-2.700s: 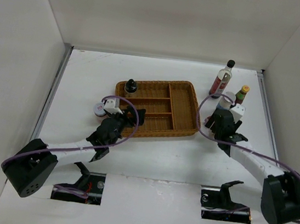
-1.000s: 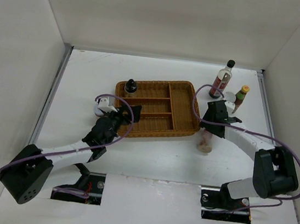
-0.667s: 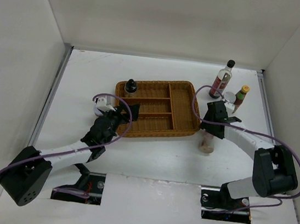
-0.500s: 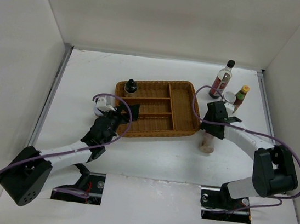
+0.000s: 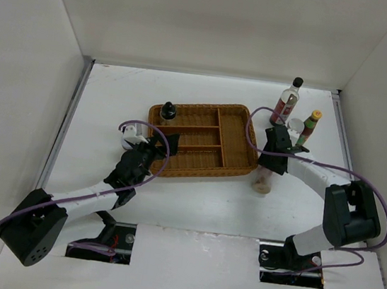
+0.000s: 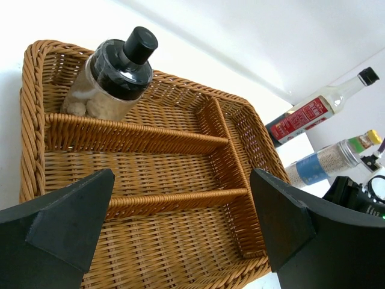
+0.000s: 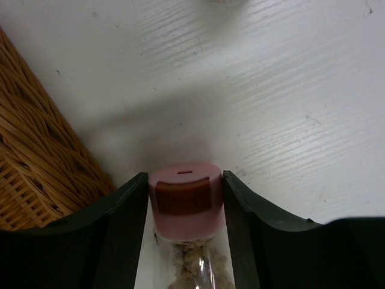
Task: Organize the condiment bottles
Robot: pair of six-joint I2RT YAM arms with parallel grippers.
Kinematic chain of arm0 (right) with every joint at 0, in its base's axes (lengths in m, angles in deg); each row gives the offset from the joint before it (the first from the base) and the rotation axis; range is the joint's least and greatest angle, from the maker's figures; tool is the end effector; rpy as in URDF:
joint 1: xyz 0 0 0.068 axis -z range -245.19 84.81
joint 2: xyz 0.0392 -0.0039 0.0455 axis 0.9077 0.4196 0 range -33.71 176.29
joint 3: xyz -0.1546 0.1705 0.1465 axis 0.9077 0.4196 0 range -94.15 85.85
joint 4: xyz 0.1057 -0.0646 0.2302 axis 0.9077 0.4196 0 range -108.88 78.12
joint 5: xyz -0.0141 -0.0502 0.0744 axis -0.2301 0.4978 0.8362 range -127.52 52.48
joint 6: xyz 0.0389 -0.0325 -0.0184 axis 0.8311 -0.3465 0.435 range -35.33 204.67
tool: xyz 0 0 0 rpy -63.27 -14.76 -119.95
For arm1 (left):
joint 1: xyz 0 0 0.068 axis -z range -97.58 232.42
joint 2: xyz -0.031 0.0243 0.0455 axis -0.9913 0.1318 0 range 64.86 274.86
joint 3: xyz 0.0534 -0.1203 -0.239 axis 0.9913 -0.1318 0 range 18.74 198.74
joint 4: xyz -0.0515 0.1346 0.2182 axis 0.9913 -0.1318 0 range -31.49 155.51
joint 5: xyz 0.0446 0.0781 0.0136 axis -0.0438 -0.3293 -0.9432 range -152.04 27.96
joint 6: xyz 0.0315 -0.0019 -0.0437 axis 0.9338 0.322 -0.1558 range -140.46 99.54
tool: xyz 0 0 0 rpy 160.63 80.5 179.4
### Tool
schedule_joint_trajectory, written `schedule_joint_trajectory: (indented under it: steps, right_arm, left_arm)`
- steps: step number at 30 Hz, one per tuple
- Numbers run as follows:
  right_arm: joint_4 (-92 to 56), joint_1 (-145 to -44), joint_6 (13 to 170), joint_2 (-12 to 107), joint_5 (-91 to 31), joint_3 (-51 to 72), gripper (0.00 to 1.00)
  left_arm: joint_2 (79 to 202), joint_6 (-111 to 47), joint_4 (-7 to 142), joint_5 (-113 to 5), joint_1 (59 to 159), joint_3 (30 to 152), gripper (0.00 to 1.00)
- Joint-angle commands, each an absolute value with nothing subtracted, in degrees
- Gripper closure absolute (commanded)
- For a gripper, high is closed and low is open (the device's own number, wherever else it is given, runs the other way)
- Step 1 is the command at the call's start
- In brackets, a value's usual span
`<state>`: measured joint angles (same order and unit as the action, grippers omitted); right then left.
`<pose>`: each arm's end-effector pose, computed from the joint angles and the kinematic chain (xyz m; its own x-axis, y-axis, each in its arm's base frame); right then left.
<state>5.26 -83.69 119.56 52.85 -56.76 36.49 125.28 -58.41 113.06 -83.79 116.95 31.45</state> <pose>0.2759 0.0801 0.1823 -0.7682 0.3125 -0.5587 0.3532 0.9348 0.0372 0.1773 -0.1060 0.2019 -0.1378 -0.5985 -0.7892 0.1729 0.7701 -0.6141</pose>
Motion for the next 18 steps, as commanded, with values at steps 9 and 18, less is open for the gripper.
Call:
schedule_joint_trajectory:
  steps: [9, 18]
  right_arm:
    - [5.7, -84.3, 120.4, 43.0, -60.0, 37.5, 0.67]
    - [4.7, -88.8, 119.5, 28.3, -69.2, 36.3, 0.67]
  left_arm:
    - [125.1, -59.3, 115.2, -82.4, 116.6, 31.0, 0.0]
    - [124.8, -59.8, 115.2, -81.4, 116.6, 31.1, 0.0]
